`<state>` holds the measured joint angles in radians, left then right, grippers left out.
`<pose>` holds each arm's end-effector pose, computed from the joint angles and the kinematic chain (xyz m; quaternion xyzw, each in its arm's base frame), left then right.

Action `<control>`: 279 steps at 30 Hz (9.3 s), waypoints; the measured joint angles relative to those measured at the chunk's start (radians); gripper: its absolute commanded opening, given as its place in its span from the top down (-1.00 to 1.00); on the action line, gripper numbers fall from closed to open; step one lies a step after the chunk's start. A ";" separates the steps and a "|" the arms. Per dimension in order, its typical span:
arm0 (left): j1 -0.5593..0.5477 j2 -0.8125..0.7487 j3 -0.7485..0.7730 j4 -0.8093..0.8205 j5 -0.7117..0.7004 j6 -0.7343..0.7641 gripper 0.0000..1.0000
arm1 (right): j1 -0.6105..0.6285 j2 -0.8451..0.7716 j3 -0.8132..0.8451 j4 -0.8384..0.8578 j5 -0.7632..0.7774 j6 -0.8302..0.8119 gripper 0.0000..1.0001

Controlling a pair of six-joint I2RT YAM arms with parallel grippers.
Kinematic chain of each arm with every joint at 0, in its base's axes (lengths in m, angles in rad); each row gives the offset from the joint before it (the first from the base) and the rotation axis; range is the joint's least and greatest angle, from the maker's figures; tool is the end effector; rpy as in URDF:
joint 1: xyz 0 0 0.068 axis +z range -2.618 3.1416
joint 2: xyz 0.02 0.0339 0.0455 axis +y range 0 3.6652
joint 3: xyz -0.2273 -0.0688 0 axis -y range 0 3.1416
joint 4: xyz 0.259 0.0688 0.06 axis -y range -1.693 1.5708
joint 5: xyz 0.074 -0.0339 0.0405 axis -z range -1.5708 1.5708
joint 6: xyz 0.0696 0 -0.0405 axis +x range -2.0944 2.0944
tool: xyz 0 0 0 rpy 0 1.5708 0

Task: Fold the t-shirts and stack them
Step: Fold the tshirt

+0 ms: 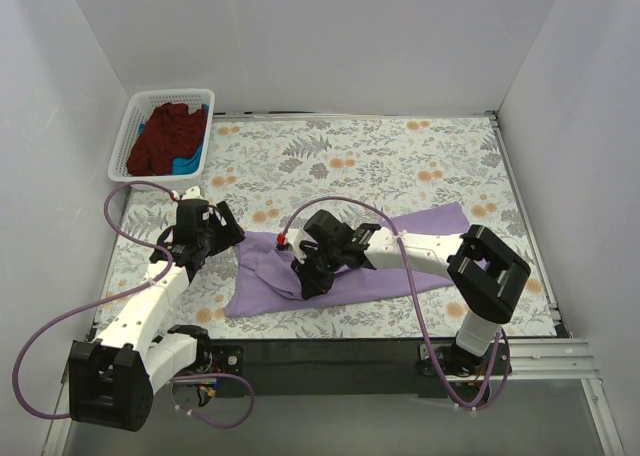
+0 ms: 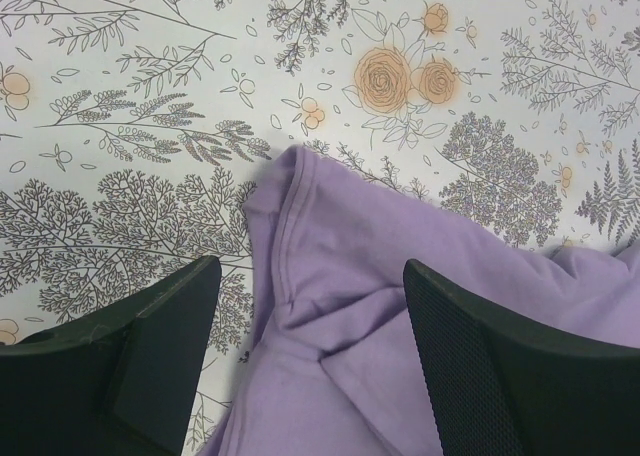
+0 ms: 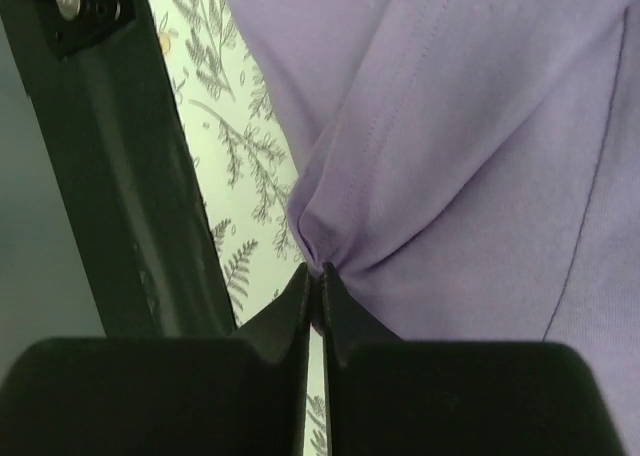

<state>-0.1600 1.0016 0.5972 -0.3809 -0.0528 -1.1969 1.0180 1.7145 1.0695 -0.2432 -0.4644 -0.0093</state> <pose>0.2579 -0.0379 0.1568 -0.4664 0.7972 -0.2211 0.3132 0.1738 0.3411 0.1250 -0.5177 0.7608 0.3472 0.1804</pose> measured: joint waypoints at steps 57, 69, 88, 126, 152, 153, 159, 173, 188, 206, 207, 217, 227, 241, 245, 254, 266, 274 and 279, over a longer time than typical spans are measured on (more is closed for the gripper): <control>0.071 0.727 0.380 -0.007 0.142 -0.253 0.72 | -1.183 0.029 -0.160 0.284 0.228 0.410 -0.02; 0.087 0.758 0.474 -0.013 0.106 -0.159 -0.05 | -1.221 0.056 -0.090 0.262 0.177 0.387 -0.06; 0.072 -0.068 0.020 -0.065 -0.110 -0.106 -0.13 | -0.140 0.059 0.230 0.193 0.285 0.152 0.04; 0.072 0.008 0.006 -0.059 -0.194 -0.135 -0.04 | 0.044 0.478 0.519 0.138 0.498 0.026 0.25; 0.072 0.038 0.006 -0.058 -0.179 -0.129 -0.02 | 0.045 0.415 0.520 0.116 0.514 -0.006 0.97; 0.072 0.038 0.006 -0.058 -0.177 -0.129 -0.01 | 0.045 0.411 0.520 0.115 0.512 -0.006 0.97; 0.072 0.038 0.006 -0.055 -0.175 -0.127 -0.01 | 0.045 0.362 0.485 0.111 0.445 -0.008 0.97; 0.072 0.041 0.006 -0.052 -0.171 -0.127 -0.01 | 0.046 0.289 0.415 0.076 0.186 -0.070 0.97; 0.072 0.057 0.006 -0.052 -0.167 -0.125 -0.01 | 0.048 0.289 0.400 -0.024 0.012 -0.141 0.35; 0.072 0.058 0.006 -0.051 -0.150 -0.118 0.00 | 0.018 0.071 0.178 -0.031 0.489 0.164 0.11; 0.072 0.058 0.006 -0.051 -0.149 -0.118 0.00 | 0.017 0.063 0.160 -0.033 0.522 0.203 0.08; 0.072 0.058 0.006 -0.051 -0.148 -0.115 0.00 | 0.016 0.060 0.103 -0.045 0.637 0.455 0.15; 0.072 0.058 0.006 -0.051 -0.146 -0.115 0.00 | 0.016 0.080 0.103 -0.045 0.648 0.507 0.33; 0.072 0.058 0.006 -0.051 -0.145 -0.115 0.01 | 0.016 0.081 0.099 -0.063 0.687 0.529 0.28; 0.072 0.058 0.006 -0.051 -0.145 -0.115 0.01 | 0.016 0.081 0.098 -0.073 0.694 0.531 0.38; 0.072 0.058 0.006 -0.051 -0.145 -0.114 0.01 | 0.016 0.080 0.087 -0.076 0.690 0.532 0.97; 0.072 0.058 0.006 -0.051 -0.142 -0.110 0.01 | 0.013 0.063 0.055 -0.084 0.686 0.552 0.44; 0.072 0.058 0.006 -0.051 -0.142 -0.108 0.01 | 0.006 0.011 0.035 -0.069 0.677 0.601 0.33; 0.072 0.058 0.006 -0.051 -0.142 -0.108 0.01 | -0.007 -0.014 0.011 -0.034 0.649 0.647 0.33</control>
<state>-0.0875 1.0599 0.6029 -0.4324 -0.1944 -1.3052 1.0107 1.7004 1.0809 -0.2768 0.1844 0.6373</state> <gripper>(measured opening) 0.497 0.336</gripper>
